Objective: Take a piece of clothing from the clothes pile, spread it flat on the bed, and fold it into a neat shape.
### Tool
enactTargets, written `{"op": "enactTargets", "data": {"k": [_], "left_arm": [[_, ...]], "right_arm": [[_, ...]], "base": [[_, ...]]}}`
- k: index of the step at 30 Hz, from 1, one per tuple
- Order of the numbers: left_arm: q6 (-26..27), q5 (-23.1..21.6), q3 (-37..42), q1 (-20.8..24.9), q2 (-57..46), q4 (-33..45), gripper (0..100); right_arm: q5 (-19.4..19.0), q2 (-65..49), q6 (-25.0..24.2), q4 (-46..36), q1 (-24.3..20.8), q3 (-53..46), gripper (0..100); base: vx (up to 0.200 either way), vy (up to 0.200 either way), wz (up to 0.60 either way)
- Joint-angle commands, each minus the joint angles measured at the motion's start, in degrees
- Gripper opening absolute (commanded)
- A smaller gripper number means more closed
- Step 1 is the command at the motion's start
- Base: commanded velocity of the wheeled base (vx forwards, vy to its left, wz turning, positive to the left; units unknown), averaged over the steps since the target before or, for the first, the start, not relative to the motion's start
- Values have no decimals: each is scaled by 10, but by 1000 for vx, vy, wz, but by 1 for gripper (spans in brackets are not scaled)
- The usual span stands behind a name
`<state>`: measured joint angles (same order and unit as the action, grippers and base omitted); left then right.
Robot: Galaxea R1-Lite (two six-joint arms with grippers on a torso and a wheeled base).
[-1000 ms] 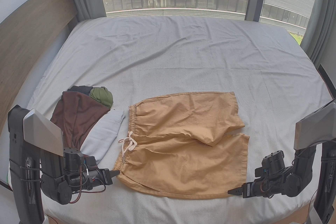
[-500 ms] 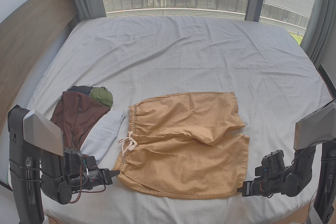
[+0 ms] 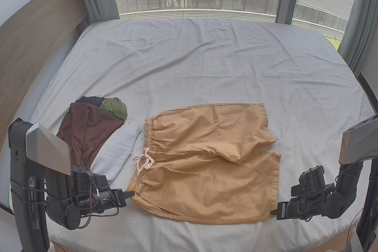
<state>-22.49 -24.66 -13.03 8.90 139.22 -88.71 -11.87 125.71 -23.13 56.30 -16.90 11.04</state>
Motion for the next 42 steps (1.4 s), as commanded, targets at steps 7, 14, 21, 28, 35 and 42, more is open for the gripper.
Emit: {"op": "enactTargets", "data": {"k": [7,14,21,28,35,42], "left_arm": [[-24,-34,44,-5,-52,1,0],[-19,-55,64,-6,-58,1,0],[-19,-68,81,-6,-76,3,0],[-21,-73,77,-15,-86,2,0],[-28,-71,42,-10,-112,0,0],[-90,-65,8,9,-163,-1,0]], "right_arm": [[-34,-180,3,-203,2,46,0],[-51,-214,4,-278,9,73,0],[-51,-220,5,-280,11,73,0],[-56,-225,4,-276,27,86,0],[-83,-279,2,-279,42,108,0],[-83,-318,-2,-278,41,127,0]], "base": [[0,0,0],[0,0,0],[0,0,0],[0,0,0],[0,0,0],[0,0,0]]}}
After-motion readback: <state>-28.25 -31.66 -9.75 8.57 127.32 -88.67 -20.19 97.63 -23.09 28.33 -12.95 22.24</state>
